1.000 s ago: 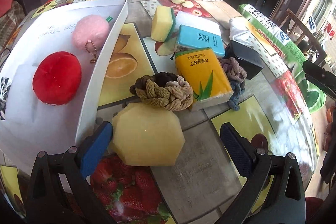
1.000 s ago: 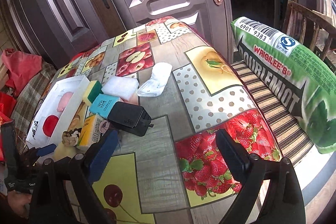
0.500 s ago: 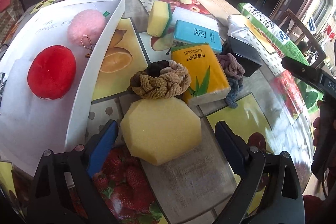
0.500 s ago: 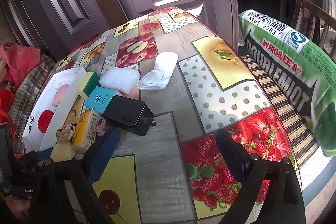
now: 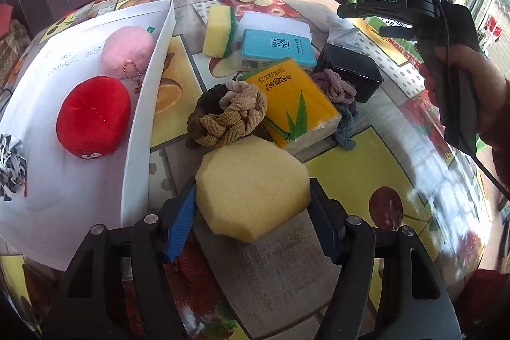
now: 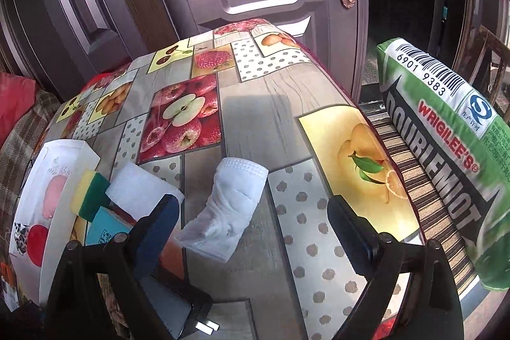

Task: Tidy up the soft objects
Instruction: 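Grasp the white cloth with the right tool while the left tool holds the sponge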

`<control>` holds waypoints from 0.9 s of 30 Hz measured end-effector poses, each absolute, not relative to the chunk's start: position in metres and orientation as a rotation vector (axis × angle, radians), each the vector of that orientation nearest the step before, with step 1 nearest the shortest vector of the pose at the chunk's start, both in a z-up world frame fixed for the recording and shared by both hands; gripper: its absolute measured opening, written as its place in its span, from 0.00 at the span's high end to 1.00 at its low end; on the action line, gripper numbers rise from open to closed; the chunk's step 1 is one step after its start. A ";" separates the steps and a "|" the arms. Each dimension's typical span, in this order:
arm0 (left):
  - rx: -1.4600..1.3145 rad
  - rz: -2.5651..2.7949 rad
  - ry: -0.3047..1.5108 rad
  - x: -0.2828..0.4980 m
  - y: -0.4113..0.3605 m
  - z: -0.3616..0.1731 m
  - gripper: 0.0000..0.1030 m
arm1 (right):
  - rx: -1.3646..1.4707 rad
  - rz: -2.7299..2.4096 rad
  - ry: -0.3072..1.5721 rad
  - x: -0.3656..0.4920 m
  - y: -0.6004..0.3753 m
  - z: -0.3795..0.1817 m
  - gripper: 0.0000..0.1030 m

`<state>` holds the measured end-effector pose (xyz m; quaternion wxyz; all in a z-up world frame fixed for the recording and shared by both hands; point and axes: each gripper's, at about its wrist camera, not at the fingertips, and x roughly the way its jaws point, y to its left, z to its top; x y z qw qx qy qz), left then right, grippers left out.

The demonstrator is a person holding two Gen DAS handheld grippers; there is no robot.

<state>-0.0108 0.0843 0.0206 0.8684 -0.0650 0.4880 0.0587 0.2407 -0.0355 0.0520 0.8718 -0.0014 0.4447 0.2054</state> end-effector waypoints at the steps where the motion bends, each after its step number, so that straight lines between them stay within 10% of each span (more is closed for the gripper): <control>1: -0.127 0.128 1.025 -0.009 0.083 0.020 0.35 | -0.016 0.437 0.936 0.243 -0.029 0.049 0.09; 3: -0.102 0.136 1.032 -0.005 0.080 0.018 0.34 | -0.045 0.448 0.962 0.247 -0.020 0.041 0.15; 7: -0.090 0.107 1.025 -0.005 0.079 0.018 0.36 | -0.096 0.445 1.001 0.247 -0.015 0.027 0.62; 27: -0.121 0.204 0.747 -0.041 0.093 0.112 0.43 | 0.176 0.631 0.791 0.146 -0.046 0.131 0.64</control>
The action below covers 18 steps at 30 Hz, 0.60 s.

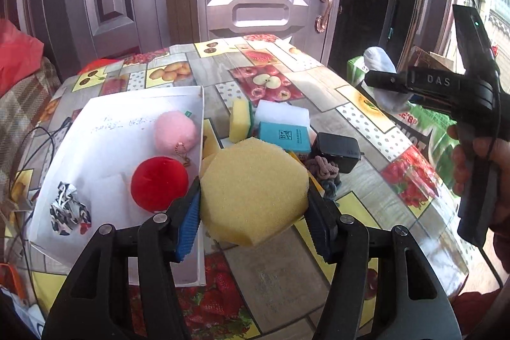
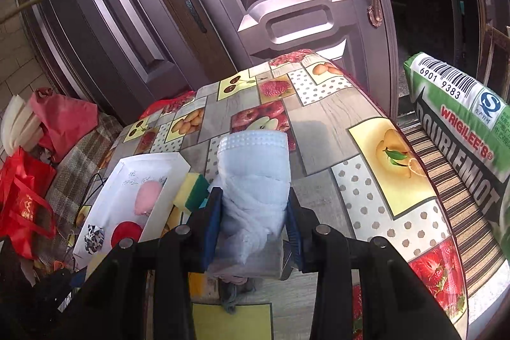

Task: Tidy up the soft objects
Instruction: 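Grasp the white cloth with the right tool while the left tool holds the sponge, then carry the white cloth with the right tool while the left tool carries the sponge toward the tray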

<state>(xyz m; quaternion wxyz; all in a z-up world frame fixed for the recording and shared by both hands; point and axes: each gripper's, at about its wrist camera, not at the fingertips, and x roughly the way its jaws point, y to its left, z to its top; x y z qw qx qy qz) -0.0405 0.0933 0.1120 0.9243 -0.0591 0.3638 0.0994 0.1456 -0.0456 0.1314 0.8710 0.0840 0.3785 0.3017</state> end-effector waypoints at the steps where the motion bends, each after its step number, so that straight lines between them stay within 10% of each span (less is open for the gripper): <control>1: -0.156 0.214 0.730 -0.042 0.099 0.119 0.43 | 0.181 0.650 0.791 0.139 -0.044 0.134 0.64; 18: -0.255 0.342 0.652 -0.075 0.127 0.142 0.43 | 0.090 0.760 0.765 0.093 -0.022 0.142 0.64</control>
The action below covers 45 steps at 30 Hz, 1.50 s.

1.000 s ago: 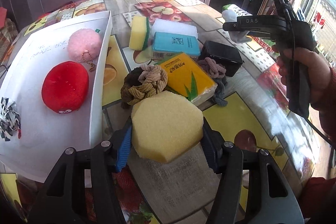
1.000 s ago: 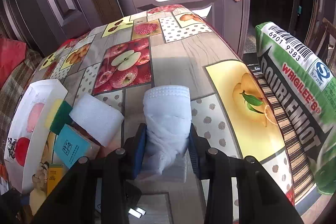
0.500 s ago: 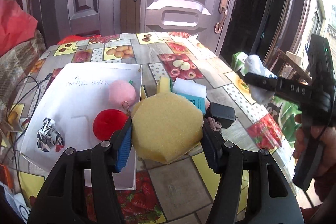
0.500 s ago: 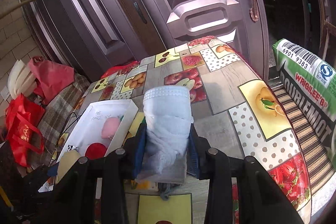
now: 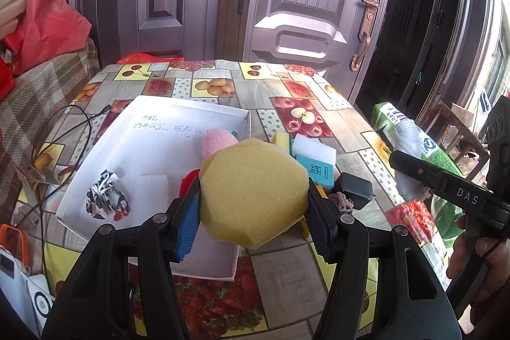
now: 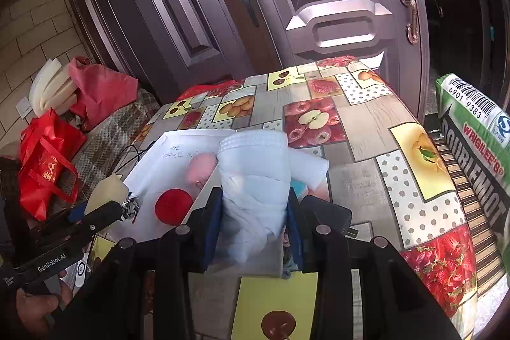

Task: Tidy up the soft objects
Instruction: 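Carry the white cloth with the right tool while the left tool carries the sponge toward the tray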

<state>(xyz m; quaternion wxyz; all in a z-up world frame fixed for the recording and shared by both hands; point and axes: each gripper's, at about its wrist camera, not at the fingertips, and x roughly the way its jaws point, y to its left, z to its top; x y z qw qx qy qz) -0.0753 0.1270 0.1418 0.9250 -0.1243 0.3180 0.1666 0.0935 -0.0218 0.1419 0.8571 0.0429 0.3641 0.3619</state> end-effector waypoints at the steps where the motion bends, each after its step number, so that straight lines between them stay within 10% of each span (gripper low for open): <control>1: -0.257 0.345 0.651 -0.077 0.128 0.142 0.43 | 0.088 0.765 0.763 0.092 -0.021 0.143 0.64; 45: -0.374 0.451 0.660 -0.114 0.180 0.123 0.42 | -0.028 0.869 0.788 0.072 0.033 0.140 0.64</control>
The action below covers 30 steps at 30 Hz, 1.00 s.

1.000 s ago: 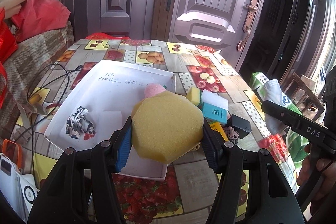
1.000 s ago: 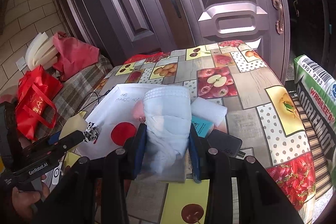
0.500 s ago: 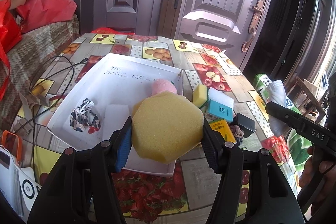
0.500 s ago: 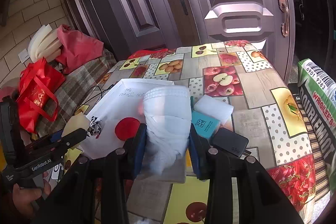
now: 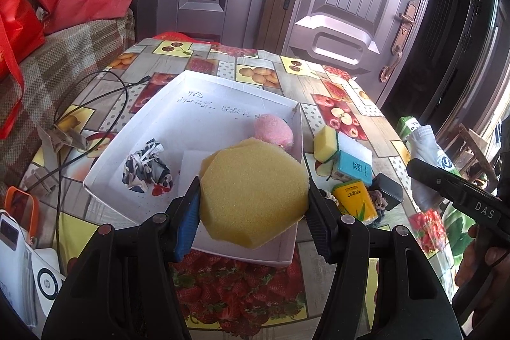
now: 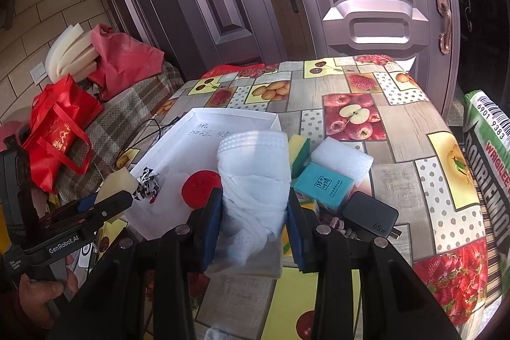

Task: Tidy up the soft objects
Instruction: 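Carry the white cloth with the right tool while the left tool carries the sponge toward the tray, then lower and open the left tool over the tray while the right tool releases the cloth there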

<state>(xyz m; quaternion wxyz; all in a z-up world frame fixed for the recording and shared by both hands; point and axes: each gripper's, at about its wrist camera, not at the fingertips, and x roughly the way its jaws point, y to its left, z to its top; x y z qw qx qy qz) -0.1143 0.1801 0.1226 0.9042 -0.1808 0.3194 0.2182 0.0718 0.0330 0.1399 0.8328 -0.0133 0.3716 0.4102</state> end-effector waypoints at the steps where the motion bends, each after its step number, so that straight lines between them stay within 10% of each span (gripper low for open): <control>1: -0.377 0.458 0.658 -0.115 0.185 0.123 0.42 | -0.036 0.877 0.785 0.073 0.037 0.141 0.64; 30: -0.431 0.642 0.681 -0.065 0.301 0.102 0.38 | -0.291 1.130 0.852 0.066 0.187 0.102 0.63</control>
